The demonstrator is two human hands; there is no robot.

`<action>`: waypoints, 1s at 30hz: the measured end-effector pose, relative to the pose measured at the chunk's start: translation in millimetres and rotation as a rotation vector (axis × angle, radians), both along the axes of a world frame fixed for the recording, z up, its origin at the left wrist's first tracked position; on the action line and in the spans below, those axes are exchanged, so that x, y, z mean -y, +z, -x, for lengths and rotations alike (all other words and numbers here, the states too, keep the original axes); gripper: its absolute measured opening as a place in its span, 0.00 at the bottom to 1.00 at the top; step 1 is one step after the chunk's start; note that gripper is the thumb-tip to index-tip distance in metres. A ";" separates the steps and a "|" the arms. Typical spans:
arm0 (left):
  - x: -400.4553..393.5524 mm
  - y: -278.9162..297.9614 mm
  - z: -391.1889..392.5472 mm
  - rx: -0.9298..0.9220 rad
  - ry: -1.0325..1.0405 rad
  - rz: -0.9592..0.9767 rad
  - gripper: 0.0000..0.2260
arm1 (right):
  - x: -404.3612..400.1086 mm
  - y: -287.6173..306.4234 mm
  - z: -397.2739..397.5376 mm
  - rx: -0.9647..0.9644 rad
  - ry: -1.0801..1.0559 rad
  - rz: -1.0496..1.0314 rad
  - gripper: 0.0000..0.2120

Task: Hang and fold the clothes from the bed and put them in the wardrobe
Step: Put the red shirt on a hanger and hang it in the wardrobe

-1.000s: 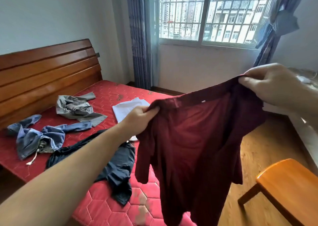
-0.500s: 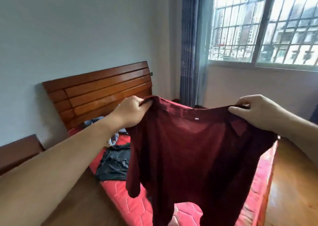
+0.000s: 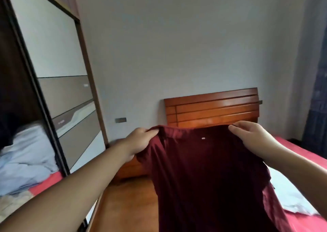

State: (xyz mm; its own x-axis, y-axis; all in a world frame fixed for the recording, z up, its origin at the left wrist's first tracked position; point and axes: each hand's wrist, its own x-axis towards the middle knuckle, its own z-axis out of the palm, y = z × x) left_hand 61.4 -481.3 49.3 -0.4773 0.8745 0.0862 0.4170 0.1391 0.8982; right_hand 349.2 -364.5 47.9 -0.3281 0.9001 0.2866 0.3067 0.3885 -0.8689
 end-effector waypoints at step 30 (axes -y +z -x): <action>158.7 12.5 434.2 0.029 0.880 -0.241 0.14 | 61.4 45.5 642.7 -0.121 0.837 0.003 0.14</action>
